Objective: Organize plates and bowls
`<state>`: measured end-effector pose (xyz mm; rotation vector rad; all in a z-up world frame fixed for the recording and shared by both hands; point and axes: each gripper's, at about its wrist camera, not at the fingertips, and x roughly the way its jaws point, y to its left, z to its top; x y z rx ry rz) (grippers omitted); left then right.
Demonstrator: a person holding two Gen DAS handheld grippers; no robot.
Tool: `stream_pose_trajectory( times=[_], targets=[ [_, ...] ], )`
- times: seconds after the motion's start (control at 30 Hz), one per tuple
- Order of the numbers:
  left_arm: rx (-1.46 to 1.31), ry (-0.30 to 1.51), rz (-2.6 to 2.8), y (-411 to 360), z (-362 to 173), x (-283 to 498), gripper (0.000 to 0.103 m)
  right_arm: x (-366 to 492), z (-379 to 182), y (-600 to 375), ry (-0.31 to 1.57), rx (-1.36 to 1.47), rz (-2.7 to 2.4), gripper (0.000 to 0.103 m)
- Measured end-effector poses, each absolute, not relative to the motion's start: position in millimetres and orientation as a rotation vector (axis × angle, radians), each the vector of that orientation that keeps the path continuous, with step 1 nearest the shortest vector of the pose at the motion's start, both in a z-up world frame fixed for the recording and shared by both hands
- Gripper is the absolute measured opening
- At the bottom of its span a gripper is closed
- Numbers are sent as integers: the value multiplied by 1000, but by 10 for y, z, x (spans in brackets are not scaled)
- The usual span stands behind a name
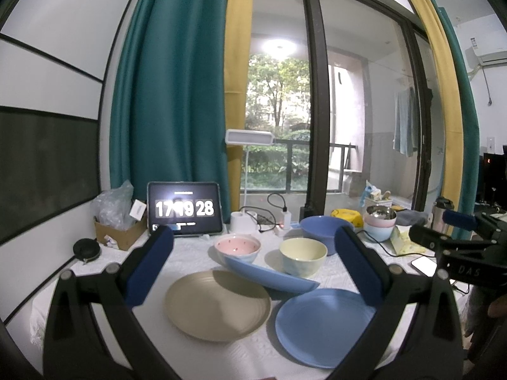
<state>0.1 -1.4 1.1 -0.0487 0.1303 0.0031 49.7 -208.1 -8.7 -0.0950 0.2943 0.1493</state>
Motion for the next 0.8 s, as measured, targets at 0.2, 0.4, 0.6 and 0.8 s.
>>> stream_pose_trajectory(
  times=[0.2,0.4,0.6,0.8],
  targets=[
    [-45,136,4,-89,111,-78,103,518,-135,-2118,301,-91,154,88],
    [-47,141,6,-81,135,0,103,591,-206,-2123,316,-89,164,88],
    [-34,148,6,-129,7,234,103,743,-256,-2088,338,-89,178,88],
    [-14,202,10,-198,-113,498,102,973,-439,-2125,399,-61,188,88]
  ],
)
